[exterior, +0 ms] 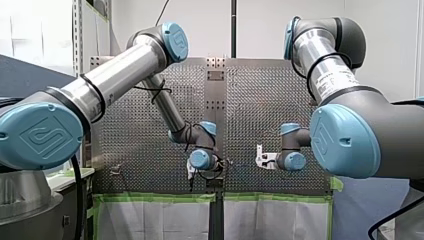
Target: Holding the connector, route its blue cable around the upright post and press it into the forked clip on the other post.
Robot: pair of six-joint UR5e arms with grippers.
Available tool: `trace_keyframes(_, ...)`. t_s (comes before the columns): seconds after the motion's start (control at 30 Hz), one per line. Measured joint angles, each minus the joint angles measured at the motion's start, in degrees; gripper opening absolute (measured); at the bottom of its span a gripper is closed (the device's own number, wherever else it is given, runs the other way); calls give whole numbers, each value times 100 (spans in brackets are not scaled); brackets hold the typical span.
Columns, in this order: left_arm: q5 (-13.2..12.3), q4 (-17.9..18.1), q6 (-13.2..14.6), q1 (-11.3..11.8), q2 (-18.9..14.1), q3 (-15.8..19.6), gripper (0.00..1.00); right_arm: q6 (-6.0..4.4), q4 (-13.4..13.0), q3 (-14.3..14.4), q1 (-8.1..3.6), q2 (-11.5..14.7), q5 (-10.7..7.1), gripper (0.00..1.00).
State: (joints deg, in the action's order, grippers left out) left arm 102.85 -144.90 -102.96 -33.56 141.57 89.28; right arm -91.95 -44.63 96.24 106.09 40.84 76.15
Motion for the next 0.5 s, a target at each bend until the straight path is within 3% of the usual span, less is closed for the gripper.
trace_keyframes(0.5, 46, 18, 176, -160, -26, 330, 100, 0, 6, -1, 3, 0, -3, 0)
